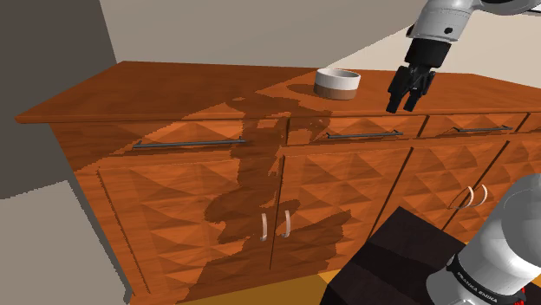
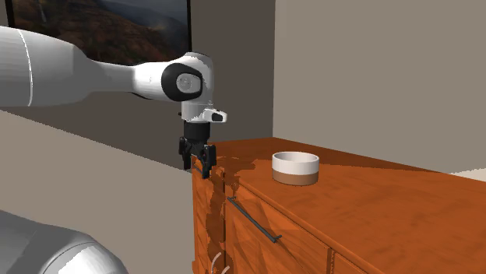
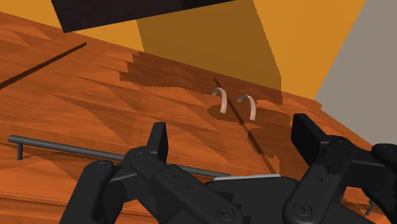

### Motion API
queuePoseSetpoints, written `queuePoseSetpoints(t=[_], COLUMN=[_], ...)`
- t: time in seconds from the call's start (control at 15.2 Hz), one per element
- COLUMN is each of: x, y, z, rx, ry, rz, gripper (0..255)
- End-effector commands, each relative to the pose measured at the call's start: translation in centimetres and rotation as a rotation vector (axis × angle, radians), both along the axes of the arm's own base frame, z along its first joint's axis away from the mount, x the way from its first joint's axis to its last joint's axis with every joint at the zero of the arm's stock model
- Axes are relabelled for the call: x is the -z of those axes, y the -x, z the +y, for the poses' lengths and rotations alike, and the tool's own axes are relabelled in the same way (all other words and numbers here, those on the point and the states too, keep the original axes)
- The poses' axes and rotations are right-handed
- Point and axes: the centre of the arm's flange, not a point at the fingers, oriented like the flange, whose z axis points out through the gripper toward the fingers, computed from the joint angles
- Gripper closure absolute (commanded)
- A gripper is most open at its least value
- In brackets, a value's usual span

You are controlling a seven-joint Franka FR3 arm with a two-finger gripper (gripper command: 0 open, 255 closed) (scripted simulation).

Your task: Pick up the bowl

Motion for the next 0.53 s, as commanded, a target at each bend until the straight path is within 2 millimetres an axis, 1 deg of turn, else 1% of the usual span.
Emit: queuePoseSetpoints(t=[0.0,0.46], x=[0.0,-0.6], y=[0.0,-8.6], z=[0.0,-2.7], rx=[0.000,-0.005], ry=[0.000,0.027], rz=[0.000,-0.007], gripper=[0,0])
